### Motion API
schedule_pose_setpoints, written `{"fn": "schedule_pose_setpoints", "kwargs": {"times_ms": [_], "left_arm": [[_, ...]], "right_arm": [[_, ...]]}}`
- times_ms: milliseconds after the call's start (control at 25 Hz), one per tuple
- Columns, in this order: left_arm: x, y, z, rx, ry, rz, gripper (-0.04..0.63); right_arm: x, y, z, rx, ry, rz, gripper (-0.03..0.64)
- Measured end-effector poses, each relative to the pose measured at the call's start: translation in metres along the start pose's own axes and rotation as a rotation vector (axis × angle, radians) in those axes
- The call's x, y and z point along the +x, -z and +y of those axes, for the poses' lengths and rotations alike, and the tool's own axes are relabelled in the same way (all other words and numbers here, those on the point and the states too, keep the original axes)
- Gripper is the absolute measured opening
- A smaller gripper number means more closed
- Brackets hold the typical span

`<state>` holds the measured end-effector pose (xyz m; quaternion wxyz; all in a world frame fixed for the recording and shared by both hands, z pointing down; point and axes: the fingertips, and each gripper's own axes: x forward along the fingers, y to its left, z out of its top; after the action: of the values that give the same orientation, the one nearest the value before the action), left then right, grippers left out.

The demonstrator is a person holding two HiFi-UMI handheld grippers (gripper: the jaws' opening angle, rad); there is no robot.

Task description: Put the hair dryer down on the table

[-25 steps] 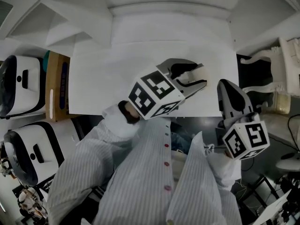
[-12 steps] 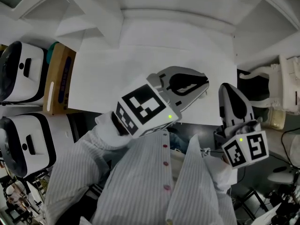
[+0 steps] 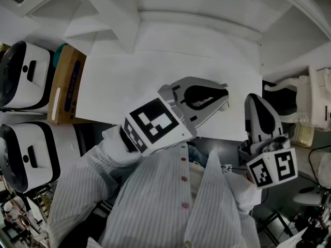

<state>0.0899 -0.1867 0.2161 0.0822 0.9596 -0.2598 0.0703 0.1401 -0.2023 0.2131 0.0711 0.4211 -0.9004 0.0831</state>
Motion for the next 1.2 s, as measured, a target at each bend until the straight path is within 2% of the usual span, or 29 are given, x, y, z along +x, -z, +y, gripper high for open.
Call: {"fn": "schedule_pose_setpoints", "kwargs": {"times_ms": [360,680,800,1200], "left_arm": [[0.004,-0.004,0.0,-0.013,0.014,-0.006,0.009],[0.003,-0.012,0.012,-0.022,-0.033,-0.043,0.009],[0.006,-0.013,0.017,0.006,-0.054,-0.037,0.009],[0.016,0.002,0.012,-0.007,0.022,0.048,0.009]], "right_arm": [[0.001,-0.003,0.003,0.015,-0.026,-0.009,0.011],[0.003,-0.002,0.004,0.007,-0.035,-0.005,0.011],[0.004,0.0,0.005,0.009,-0.041,0.0,0.011],[0.001,0.006,0.003,0.017,-0.035,0.013,0.011]]}}
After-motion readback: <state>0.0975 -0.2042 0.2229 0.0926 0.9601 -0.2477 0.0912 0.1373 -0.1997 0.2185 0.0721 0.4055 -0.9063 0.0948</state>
